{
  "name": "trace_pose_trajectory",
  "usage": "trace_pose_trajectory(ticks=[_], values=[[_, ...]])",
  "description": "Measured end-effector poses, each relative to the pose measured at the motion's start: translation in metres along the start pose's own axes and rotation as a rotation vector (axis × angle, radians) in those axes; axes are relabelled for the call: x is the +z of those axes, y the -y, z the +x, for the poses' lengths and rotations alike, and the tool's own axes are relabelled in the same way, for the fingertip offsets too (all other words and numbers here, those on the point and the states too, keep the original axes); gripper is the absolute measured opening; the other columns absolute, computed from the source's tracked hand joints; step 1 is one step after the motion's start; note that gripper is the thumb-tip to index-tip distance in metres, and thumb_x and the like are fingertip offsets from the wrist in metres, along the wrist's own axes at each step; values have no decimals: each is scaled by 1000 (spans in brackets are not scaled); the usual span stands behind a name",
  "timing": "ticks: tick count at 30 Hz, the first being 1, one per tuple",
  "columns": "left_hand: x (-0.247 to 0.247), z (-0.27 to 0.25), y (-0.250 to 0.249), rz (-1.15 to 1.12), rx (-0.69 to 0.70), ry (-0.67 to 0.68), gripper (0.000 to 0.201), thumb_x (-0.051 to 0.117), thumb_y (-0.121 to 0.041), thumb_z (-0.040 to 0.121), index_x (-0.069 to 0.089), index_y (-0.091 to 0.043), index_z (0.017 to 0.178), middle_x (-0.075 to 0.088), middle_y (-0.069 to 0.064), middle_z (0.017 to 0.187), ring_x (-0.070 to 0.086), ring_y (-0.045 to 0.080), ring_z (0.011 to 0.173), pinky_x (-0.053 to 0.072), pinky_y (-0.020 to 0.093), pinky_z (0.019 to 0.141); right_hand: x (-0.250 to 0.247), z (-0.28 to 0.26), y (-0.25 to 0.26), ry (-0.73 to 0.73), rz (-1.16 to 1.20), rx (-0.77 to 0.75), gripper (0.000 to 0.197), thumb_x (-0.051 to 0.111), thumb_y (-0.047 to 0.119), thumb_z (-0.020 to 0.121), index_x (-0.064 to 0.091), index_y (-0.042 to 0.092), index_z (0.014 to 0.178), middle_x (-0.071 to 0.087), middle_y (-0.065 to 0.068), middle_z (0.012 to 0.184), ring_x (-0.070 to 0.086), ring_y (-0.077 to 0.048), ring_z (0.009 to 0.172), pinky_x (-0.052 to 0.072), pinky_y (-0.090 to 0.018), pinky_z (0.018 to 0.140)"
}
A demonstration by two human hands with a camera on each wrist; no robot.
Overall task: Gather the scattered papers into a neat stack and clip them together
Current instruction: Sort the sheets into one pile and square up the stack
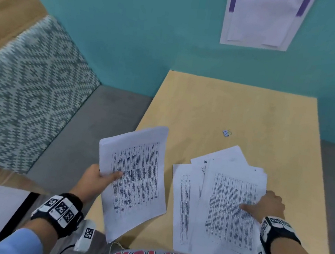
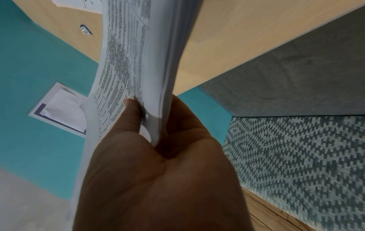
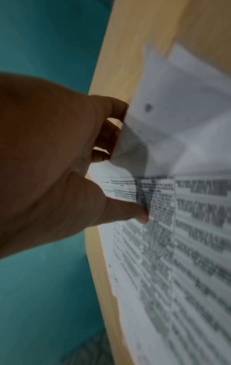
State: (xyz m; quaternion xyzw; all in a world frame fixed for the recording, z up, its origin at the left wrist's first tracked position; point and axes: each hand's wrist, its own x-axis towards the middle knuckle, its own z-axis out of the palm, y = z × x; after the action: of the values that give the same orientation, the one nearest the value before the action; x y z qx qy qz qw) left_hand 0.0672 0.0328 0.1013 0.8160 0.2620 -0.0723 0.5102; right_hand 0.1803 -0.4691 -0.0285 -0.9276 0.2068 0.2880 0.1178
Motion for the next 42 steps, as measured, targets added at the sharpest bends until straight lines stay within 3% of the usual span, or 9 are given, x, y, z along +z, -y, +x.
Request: trace_pose_trajectory(ticks=[4, 8, 11, 13, 18, 24, 32, 37, 42], values=[[-1, -10, 2, -3, 7, -6, 22, 85, -28, 89, 82, -21, 110, 86, -2, 107, 82, 13, 99, 64, 36, 88, 4, -16, -1, 73, 259, -41, 78, 91, 26, 76, 46, -2, 133, 60, -14, 104, 60, -29, 84, 51, -32, 63], [1, -21, 6, -64, 7, -10, 22, 83, -27, 91, 82, -19, 112, 86, -3, 107, 83, 14, 98, 64, 34, 85, -3, -22, -23, -23, 418, -177, 51, 79, 21, 89, 56, 1, 130, 70, -18, 112, 62, -27, 86, 48, -32, 73], [1, -24, 12, -70, -11, -24, 19, 84, -30, 90, 82, -24, 108, 86, -6, 106, 82, 14, 98, 64, 41, 90, -14, -32, -39, -5, 492, -225, 22, 76, 24, 93, 64, 7, 85, 61, -4, 74, 59, -24, 72, 43, -32, 66], [3, -26, 14, -63, -8, -24, 17, 83, -30, 90, 82, -25, 107, 86, -8, 105, 82, 13, 98, 64, 43, 92, -20, -39, -45, 43, 511, -225, 52, 75, 25, 94, 36, 13, 63, 36, 2, 58, 36, -16, 55, 25, -31, 59], [8, -29, 11, -84, -14, -1, 18, 83, -28, 92, 82, -21, 109, 86, -5, 105, 83, 16, 98, 64, 47, 95, 0, -49, -39, 16, 358, -178, 28, 73, 30, 94, 67, 5, 83, 68, -12, 72, 63, -22, 62, 56, -37, 66], [5, -30, 7, -78, -3, 14, 22, 83, -29, 92, 82, -21, 113, 86, -5, 107, 83, 16, 100, 64, 41, 91, 47, -50, -1, -36, 84, -88, 108, 93, 63, 50, 49, 3, 127, 56, -16, 123, 58, -35, 112, 52, -43, 96], [-9, -24, 10, -63, 32, 17, 20, 82, -22, 93, 81, -18, 112, 86, -7, 104, 83, 11, 95, 65, 21, 73, 58, -60, 29, 90, 342, -79, 73, 91, 18, 75, 42, -3, 126, 59, -9, 91, 65, -28, 81, 56, -34, 63], [-21, -16, 16, -40, 27, 22, 16, 81, -23, 94, 82, -20, 109, 86, -8, 103, 83, 14, 95, 65, 33, 83, 71, -69, 40, -40, 117, -113, 72, 88, 47, 70, 55, 6, 119, 54, -14, 116, 56, -31, 109, 58, -39, 89], [-25, -11, 16, 7, 38, 42, 20, 81, -27, 93, 82, -20, 111, 86, -5, 105, 83, 11, 95, 65, 35, 86, 81, -78, 58, -46, 183, -184, 55, 83, 14, 73, 50, 1, 115, 55, -17, 111, 60, -31, 97, 59, -41, 86]])
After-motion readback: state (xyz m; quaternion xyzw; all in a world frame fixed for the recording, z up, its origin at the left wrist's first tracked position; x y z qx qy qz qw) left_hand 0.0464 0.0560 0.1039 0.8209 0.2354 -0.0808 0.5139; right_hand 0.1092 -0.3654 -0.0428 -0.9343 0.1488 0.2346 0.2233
